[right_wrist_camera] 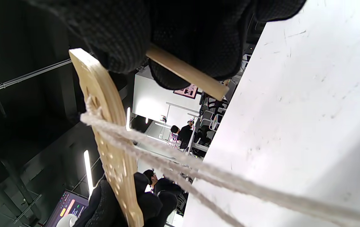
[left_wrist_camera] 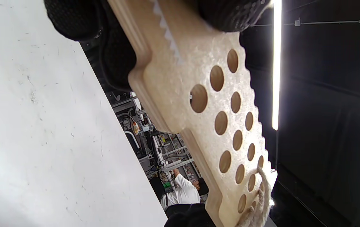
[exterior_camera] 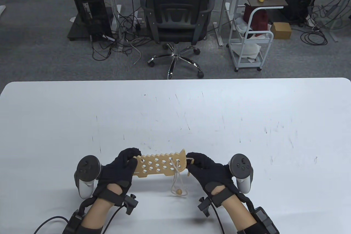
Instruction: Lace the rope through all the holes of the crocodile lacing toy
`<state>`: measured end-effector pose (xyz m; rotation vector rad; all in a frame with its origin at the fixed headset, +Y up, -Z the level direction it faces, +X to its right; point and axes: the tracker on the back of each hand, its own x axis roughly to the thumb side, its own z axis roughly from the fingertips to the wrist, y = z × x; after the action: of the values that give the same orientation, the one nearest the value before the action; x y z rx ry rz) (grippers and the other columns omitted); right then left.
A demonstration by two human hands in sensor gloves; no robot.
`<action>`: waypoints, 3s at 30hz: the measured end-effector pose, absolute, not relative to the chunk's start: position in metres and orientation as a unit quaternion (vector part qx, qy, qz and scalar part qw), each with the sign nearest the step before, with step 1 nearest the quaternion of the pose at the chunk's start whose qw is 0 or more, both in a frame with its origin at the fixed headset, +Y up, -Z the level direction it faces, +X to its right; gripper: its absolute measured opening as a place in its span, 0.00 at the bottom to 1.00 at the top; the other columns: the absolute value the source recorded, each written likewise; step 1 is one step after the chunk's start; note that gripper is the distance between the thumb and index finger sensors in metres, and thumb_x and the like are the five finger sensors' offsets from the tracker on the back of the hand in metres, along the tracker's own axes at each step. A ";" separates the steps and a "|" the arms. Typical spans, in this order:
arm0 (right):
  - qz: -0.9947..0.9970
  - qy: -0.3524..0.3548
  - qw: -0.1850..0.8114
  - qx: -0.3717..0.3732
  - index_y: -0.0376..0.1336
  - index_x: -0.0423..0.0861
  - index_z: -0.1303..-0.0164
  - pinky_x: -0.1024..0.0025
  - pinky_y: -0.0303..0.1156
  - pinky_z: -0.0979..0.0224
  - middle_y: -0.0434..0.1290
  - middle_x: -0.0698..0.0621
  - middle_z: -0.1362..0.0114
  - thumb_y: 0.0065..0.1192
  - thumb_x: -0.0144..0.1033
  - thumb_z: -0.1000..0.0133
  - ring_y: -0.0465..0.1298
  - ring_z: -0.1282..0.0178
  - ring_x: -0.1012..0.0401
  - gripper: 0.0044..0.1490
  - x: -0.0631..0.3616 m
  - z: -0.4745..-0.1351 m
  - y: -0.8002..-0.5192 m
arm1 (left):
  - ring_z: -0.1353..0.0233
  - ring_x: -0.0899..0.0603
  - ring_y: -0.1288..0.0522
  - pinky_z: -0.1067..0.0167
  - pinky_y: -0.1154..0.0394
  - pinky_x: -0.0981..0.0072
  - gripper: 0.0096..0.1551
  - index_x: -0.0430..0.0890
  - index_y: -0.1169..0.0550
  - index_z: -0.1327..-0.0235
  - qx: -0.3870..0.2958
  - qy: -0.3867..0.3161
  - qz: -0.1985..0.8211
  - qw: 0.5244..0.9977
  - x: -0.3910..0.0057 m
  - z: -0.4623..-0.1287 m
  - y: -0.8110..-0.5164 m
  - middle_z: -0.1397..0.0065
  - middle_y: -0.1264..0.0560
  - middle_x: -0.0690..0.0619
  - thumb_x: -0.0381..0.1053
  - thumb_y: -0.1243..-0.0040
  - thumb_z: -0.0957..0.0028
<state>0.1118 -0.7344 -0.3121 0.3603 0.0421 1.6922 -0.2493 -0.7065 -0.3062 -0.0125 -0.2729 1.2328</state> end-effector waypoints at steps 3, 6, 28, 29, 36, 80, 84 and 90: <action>0.742 0.013 0.652 0.153 0.67 0.53 0.36 0.36 0.57 0.28 0.78 0.46 0.35 0.69 0.35 0.47 0.75 0.35 0.44 0.27 0.115 -0.312 -0.733 | 0.47 0.44 0.17 0.32 0.30 0.43 0.29 0.53 0.27 0.36 0.000 -0.121 0.574 0.810 -0.252 -0.307 -0.706 0.42 0.21 0.52 0.53 0.44 0.54; 0.739 0.003 0.658 0.145 0.67 0.53 0.37 0.36 0.57 0.28 0.78 0.45 0.35 0.69 0.36 0.47 0.75 0.36 0.44 0.27 0.120 -0.313 -0.732 | 0.47 0.44 0.17 0.32 0.30 0.44 0.29 0.54 0.27 0.36 0.005 -0.114 0.574 0.811 -0.255 -0.307 -0.706 0.42 0.21 0.52 0.53 0.44 0.54; 0.703 -0.065 0.700 0.108 0.68 0.52 0.37 0.36 0.57 0.28 0.77 0.45 0.35 0.68 0.38 0.46 0.75 0.36 0.44 0.26 0.154 -0.315 -0.715 | 0.47 0.44 0.17 0.32 0.30 0.44 0.29 0.54 0.28 0.36 0.030 -0.063 0.584 0.808 -0.278 -0.313 -0.708 0.42 0.21 0.52 0.53 0.45 0.54; 0.701 -0.068 0.702 0.107 0.68 0.51 0.37 0.36 0.57 0.28 0.77 0.45 0.35 0.68 0.38 0.46 0.75 0.36 0.44 0.26 0.156 -0.315 -0.714 | 0.47 0.44 0.17 0.32 0.30 0.44 0.29 0.54 0.28 0.36 0.031 -0.061 0.585 0.808 -0.279 -0.313 -0.708 0.42 0.21 0.52 0.53 0.45 0.54; 0.690 -0.086 0.712 0.098 0.67 0.51 0.36 0.36 0.57 0.28 0.77 0.45 0.35 0.68 0.38 0.46 0.75 0.36 0.44 0.26 0.164 -0.315 -0.709 | 0.47 0.44 0.17 0.32 0.30 0.44 0.29 0.53 0.28 0.36 0.038 -0.048 0.590 0.805 -0.285 -0.315 -0.709 0.42 0.21 0.52 0.53 0.45 0.54; 0.616 -0.176 0.767 0.043 0.67 0.51 0.35 0.37 0.57 0.27 0.77 0.46 0.34 0.67 0.39 0.45 0.75 0.35 0.45 0.26 0.221 -0.311 -0.692 | 0.47 0.44 0.17 0.32 0.30 0.44 0.29 0.53 0.28 0.36 0.067 0.025 0.607 0.792 -0.318 -0.318 -0.712 0.42 0.21 0.52 0.53 0.45 0.54; 0.608 -0.188 0.770 0.036 0.66 0.52 0.35 0.37 0.57 0.27 0.76 0.46 0.34 0.67 0.40 0.45 0.74 0.35 0.45 0.26 0.228 -0.311 -0.691 | 0.47 0.44 0.17 0.32 0.30 0.44 0.29 0.53 0.28 0.36 0.070 0.033 0.609 0.789 -0.323 -0.319 -0.713 0.42 0.21 0.52 0.53 0.45 0.54; 0.595 -0.205 0.777 0.021 0.66 0.52 0.35 0.37 0.57 0.27 0.76 0.47 0.34 0.67 0.40 0.44 0.74 0.35 0.46 0.26 0.239 -0.310 -0.692 | 0.47 0.44 0.17 0.32 0.30 0.44 0.29 0.53 0.28 0.36 0.075 0.048 0.614 0.785 -0.331 -0.320 -0.715 0.42 0.21 0.52 0.53 0.45 0.53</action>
<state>0.2395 -0.6918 -0.3098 0.0449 -0.4444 1.2881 -0.3311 -0.7149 -0.3204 0.1616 0.1045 1.3236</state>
